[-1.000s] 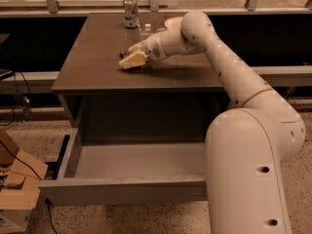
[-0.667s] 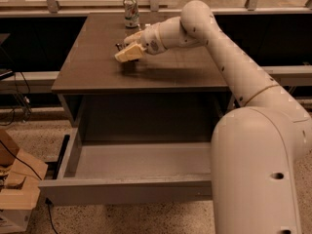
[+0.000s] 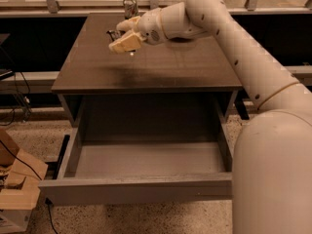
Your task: Place rxbar chocolate into top drawer
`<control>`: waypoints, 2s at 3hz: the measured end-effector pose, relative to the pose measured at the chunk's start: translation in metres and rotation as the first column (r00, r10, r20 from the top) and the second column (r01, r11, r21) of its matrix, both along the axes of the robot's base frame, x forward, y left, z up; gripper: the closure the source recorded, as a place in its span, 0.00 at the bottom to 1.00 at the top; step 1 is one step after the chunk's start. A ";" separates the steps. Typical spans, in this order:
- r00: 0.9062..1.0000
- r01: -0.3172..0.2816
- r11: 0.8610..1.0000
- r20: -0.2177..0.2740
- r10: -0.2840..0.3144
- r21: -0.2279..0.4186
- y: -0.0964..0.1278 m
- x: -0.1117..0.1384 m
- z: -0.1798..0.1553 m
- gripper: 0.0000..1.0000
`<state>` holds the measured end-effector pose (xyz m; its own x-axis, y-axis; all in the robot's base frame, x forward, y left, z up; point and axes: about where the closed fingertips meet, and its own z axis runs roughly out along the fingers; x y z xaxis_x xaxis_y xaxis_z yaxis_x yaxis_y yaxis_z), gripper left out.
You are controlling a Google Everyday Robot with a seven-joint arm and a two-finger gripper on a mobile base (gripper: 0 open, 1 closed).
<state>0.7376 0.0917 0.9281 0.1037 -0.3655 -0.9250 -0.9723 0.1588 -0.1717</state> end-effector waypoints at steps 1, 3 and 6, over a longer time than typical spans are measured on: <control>1.000 -0.012 1.000 0.003 0.012 -0.005 -0.011 -0.034 0.014 1.00; 0.975 0.177 0.978 -0.115 -0.189 -0.106 -0.068 -0.105 0.006 1.00; 0.751 0.411 0.887 -0.473 -0.460 -0.210 -0.121 -0.202 -0.189 1.00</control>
Offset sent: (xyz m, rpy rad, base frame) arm -0.1380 -0.0706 -0.0213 -0.1644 0.2174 -0.1533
